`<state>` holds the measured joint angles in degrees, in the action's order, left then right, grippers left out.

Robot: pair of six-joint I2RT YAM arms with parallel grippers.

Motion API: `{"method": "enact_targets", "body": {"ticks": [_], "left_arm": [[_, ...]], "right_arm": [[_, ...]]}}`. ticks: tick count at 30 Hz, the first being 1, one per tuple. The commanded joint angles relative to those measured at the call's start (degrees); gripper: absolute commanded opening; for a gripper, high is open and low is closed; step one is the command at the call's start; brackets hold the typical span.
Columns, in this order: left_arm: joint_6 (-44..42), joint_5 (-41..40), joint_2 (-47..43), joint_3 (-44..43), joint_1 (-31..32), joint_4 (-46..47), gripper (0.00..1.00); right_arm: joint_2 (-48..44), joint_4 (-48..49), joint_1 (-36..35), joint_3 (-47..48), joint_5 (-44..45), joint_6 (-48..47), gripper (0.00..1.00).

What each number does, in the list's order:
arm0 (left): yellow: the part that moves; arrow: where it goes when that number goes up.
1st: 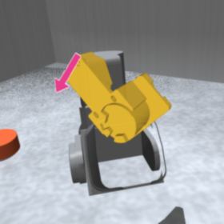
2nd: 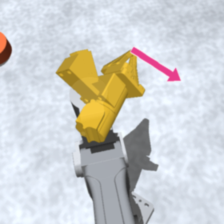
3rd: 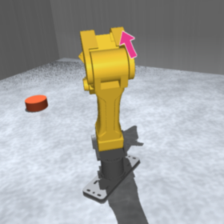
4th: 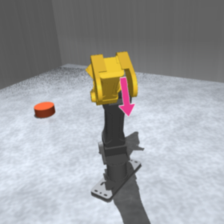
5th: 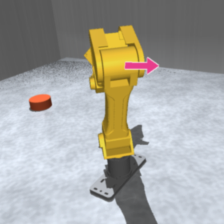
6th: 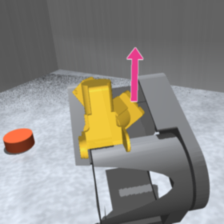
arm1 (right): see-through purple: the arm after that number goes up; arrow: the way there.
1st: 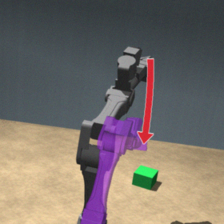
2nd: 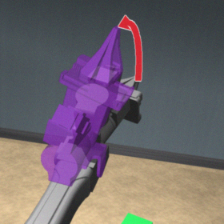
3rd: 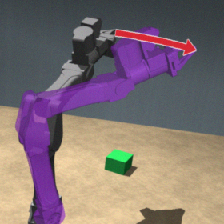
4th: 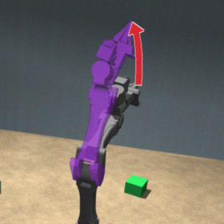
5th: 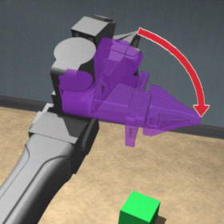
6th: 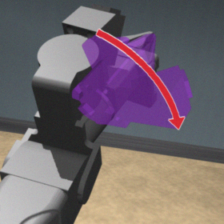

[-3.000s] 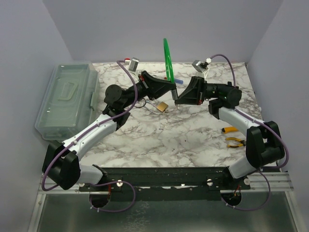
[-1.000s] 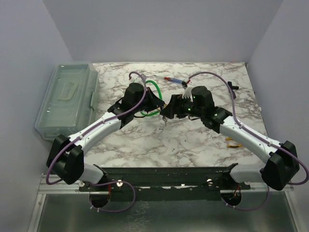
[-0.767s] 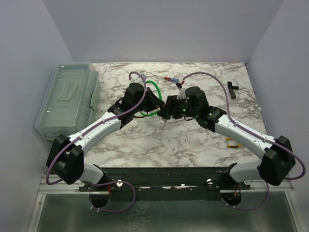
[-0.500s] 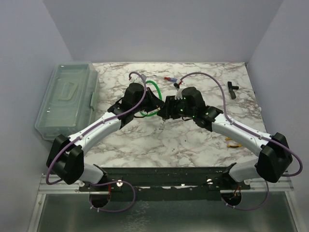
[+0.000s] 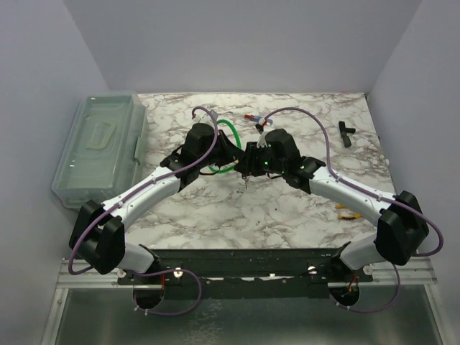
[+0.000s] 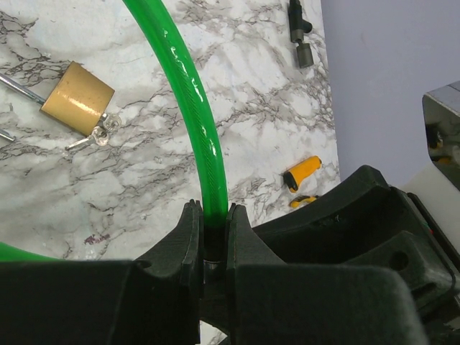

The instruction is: Unlock with the key

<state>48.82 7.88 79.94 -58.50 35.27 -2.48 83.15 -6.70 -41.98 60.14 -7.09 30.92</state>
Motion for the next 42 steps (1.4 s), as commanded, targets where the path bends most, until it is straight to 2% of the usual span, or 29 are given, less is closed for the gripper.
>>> {"method": "enact_targets", "body": {"ticks": [1, 7, 14, 15, 17, 19, 22, 24, 31, 42], "left_arm": [[-0.4, 0.7, -1.5, -2.5, 0.1, 2.6, 0.00], [-0.5, 1.2, -1.4, -2.7, 0.1, 2.6, 0.00], [-1.0, 1.8, -1.5, -3.0, 0.1, 2.6, 0.00], [-1.5, 2.0, -1.6, -3.0, 0.1, 2.6, 0.08], [-2.5, 2.5, -1.9, -3.1, 0.2, 2.6, 0.34], [-3.7, 2.3, -2.1, -3.5, 0.1, 0.5, 0.55], [-5.2, 1.5, -2.5, -4.1, 0.2, -0.6, 0.76], [-5.8, 1.0, -3.0, -4.1, 0.1, -0.7, 0.84], [-11.2, -1.5, -5.1, -4.0, 0.1, -0.4, 0.85], [-26.3, 7.0, -7.3, -2.3, 0.2, 6.3, 0.81]], "right_arm": [[1.1, 1.9, -0.6, 2.0, 1.9, -0.6, 0.28], [1.0, 2.7, -0.5, 1.3, 2.0, -0.3, 0.02], [-1.5, 5.7, -0.5, -1.3, 3.6, 0.7, 0.00], [-2.0, 6.1, -0.5, -1.8, 3.9, 0.8, 0.00], [-3.3, 7.4, -0.5, -2.8, 4.6, 1.3, 0.00], [-4.8, 8.8, -0.5, -4.1, 5.1, 1.6, 0.00], [-6.7, 10.0, -0.4, -5.4, 5.7, 2.3, 0.00], [-7.6, 10.5, -0.4, -6.1, 6.3, 2.5, 0.00], [-11.4, 10.4, -0.4, -7.8, 10.4, 2.9, 0.00], [-17.7, 4.3, 0.8, -6.0, 14.8, -0.8, 0.00]]}}
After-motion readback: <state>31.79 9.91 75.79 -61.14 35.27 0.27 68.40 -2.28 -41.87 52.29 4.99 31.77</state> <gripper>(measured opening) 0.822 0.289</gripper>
